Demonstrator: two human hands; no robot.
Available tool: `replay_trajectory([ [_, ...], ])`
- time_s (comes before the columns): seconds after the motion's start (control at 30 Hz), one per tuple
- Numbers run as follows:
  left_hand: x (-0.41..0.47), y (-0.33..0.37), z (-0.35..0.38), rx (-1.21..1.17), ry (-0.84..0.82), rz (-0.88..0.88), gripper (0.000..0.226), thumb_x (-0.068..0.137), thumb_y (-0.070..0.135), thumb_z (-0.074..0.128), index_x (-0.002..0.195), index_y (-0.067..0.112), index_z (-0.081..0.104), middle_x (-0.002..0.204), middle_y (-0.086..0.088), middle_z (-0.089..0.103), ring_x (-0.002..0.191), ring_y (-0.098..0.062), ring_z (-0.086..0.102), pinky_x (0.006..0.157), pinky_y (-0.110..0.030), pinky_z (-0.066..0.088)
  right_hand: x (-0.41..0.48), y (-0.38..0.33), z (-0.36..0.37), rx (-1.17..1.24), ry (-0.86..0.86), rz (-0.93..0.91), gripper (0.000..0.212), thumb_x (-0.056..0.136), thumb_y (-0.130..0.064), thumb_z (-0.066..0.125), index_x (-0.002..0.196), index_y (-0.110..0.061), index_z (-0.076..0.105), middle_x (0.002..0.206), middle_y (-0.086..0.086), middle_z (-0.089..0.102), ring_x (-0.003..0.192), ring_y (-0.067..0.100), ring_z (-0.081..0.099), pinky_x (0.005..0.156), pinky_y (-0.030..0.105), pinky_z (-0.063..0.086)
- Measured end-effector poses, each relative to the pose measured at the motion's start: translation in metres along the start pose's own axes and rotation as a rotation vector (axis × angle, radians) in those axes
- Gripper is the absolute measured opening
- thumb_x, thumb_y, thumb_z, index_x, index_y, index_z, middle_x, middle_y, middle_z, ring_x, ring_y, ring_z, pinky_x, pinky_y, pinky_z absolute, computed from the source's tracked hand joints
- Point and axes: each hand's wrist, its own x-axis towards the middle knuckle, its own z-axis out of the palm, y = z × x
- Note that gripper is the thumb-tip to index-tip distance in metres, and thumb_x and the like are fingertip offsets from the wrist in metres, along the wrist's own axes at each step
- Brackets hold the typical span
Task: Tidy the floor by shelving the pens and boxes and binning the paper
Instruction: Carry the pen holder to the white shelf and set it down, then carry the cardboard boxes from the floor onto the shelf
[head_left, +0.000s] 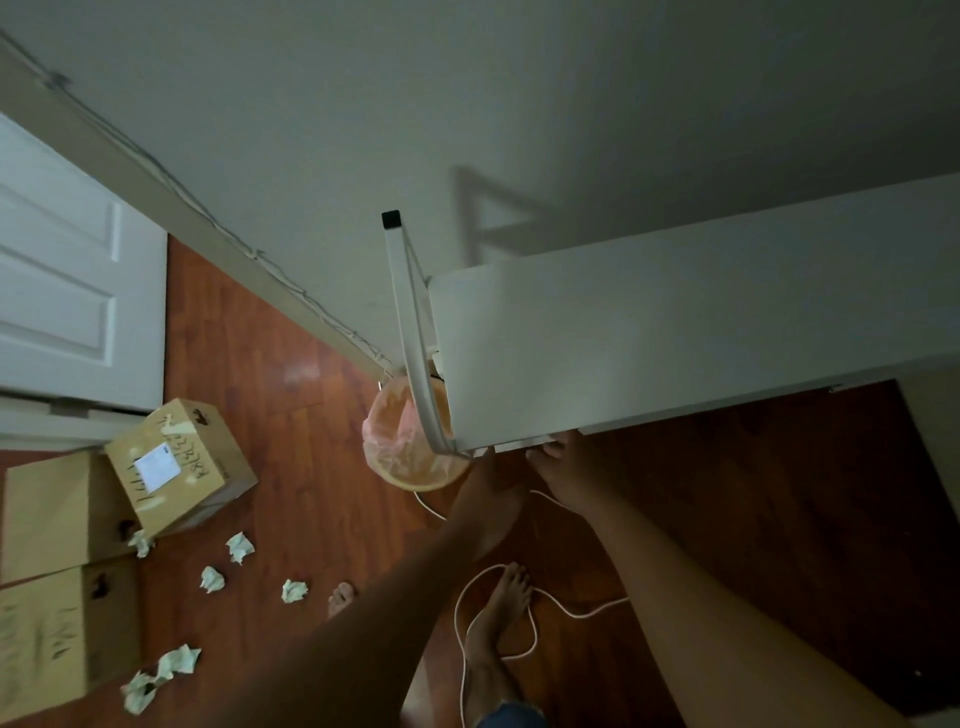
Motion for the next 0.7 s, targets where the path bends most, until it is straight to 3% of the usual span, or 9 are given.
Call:
replay_trajectory([
  [0.07,-0.011,-0.016,-0.009,0.070,-0.067,0.024,0.051,0.082,0.024,0.065,0.130,0.040,0.064,0.129,0.007,0.072,0.120,-0.021,0.071,0.104,-0.046,0.059,-0.018,0.001,-0.002,0.010,0.004,-0.033,0.069,0.100,-0.026,0.070,0.161,-0.020,0.037,0.162,0.002,0.047,0.144,0.020,0.052,0.109,0.039,0.048],
  [0.17,-0.019,-0.051,-0.032,0.164,-0.053,-0.043,0.079,0.079,0.031,0.069,0.156,0.020,0.051,0.147,0.002,0.061,0.135,-0.024,0.062,0.114,-0.051,0.052,-0.041,0.011,-0.001,0.001,-0.001,-0.044,0.069,0.102,-0.019,0.067,0.163,-0.027,0.035,0.163,0.001,0.045,0.142,0.020,0.052,0.103,0.037,0.052],
  [0.27,-0.038,-0.081,-0.059,0.095,-0.038,-0.108,0.088,0.069,0.040,0.077,0.150,0.012,0.058,0.139,-0.008,0.068,0.127,-0.032,0.068,0.110,-0.058,0.054,-0.069,0.012,0.007,-0.026,-0.009,-0.038,0.065,0.103,-0.019,0.067,0.161,-0.027,0.038,0.159,0.002,0.050,0.135,0.018,0.057,0.087,0.026,0.051],
  [0.37,-0.064,-0.094,-0.087,0.066,0.016,-0.140,0.054,0.095,0.017,0.073,0.145,0.001,0.059,0.130,-0.016,0.070,0.103,-0.030,0.072,0.096,-0.051,0.061,-0.100,0.009,0.023,-0.067,-0.016,-0.038,0.060,0.104,-0.017,0.065,0.159,-0.024,0.042,0.155,0.003,0.054,0.125,0.016,0.061,0.075,0.018,0.049],
  [0.43,-0.096,-0.089,-0.112,0.055,0.047,-0.128,0.040,0.106,0.000,0.058,0.146,-0.005,0.055,0.130,-0.019,0.067,0.090,-0.021,0.068,0.076,-0.032,0.059,-0.126,0.000,0.040,-0.102,-0.040,-0.042,0.057,0.104,-0.015,0.065,0.157,-0.023,0.045,0.152,0.004,0.056,0.116,0.013,0.062,0.074,0.018,0.050],
  [0.5,-0.123,-0.079,-0.133,0.100,0.040,-0.111,0.034,0.109,0.007,0.055,0.143,0.005,0.059,0.132,-0.014,0.069,0.090,-0.015,0.070,0.066,-0.019,0.055,-0.143,-0.007,0.054,-0.121,-0.066,-0.042,0.055,0.103,-0.015,0.065,0.155,-0.023,0.047,0.150,0.003,0.058,0.113,0.012,0.062,0.075,0.020,0.051],
  [0.6,-0.174,-0.079,-0.177,0.074,0.099,-0.091,0.034,0.107,0.021,0.059,0.140,0.019,0.064,0.132,-0.001,0.071,0.111,-0.012,0.071,0.077,-0.022,0.056,-0.174,-0.028,0.089,-0.155,-0.088,-0.088,0.052,0.103,-0.017,0.065,0.152,-0.022,0.050,0.146,0.001,0.061,0.111,0.012,0.062,0.073,0.019,0.048],
  [0.7,-0.213,-0.092,-0.215,0.027,0.166,-0.082,0.031,0.106,0.022,0.060,0.137,0.022,0.067,0.129,0.002,0.072,0.111,-0.007,0.069,0.078,-0.023,0.055,-0.194,-0.045,0.125,-0.166,-0.099,-0.115,0.047,0.102,-0.017,0.067,0.147,-0.025,0.054,0.142,-0.001,0.064,0.114,0.011,0.063,0.072,0.021,0.048],
])
